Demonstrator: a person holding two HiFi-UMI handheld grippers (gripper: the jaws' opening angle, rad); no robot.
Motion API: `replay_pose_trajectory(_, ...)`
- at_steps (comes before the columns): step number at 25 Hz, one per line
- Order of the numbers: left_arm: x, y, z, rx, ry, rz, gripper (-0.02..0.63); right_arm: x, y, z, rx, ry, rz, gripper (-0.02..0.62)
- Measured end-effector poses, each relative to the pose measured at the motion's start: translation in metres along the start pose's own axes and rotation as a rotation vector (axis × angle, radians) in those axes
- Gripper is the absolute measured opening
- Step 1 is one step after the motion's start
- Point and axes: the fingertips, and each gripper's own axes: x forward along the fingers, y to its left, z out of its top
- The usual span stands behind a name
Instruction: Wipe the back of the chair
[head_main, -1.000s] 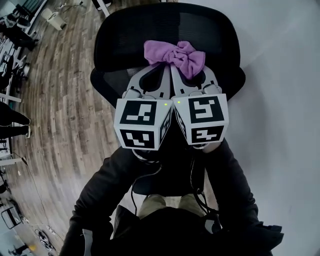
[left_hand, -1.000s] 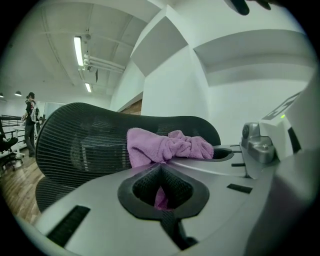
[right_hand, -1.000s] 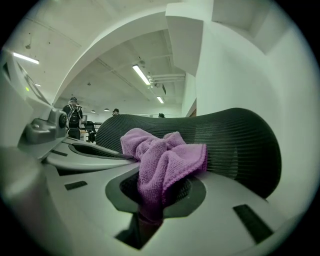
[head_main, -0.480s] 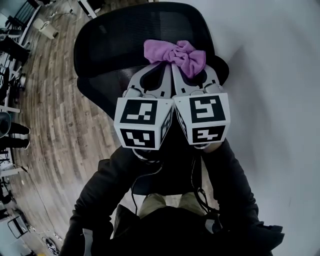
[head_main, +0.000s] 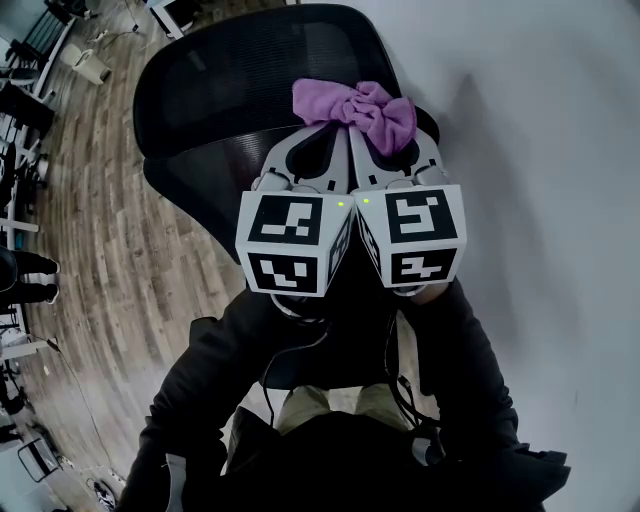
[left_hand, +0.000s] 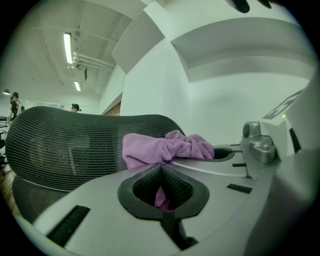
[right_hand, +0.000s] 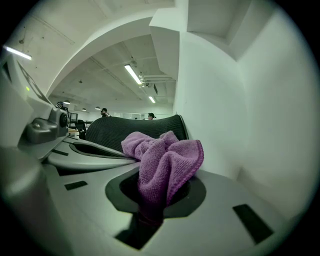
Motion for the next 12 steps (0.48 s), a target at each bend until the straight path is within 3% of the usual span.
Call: replay_pose_trajectory(12,0.002,-0.034,0.022,0.012,-0.016,-0.036,0.0,-0.029,-0.025,0.014,-0.022,-0.009,-0.035,0.066)
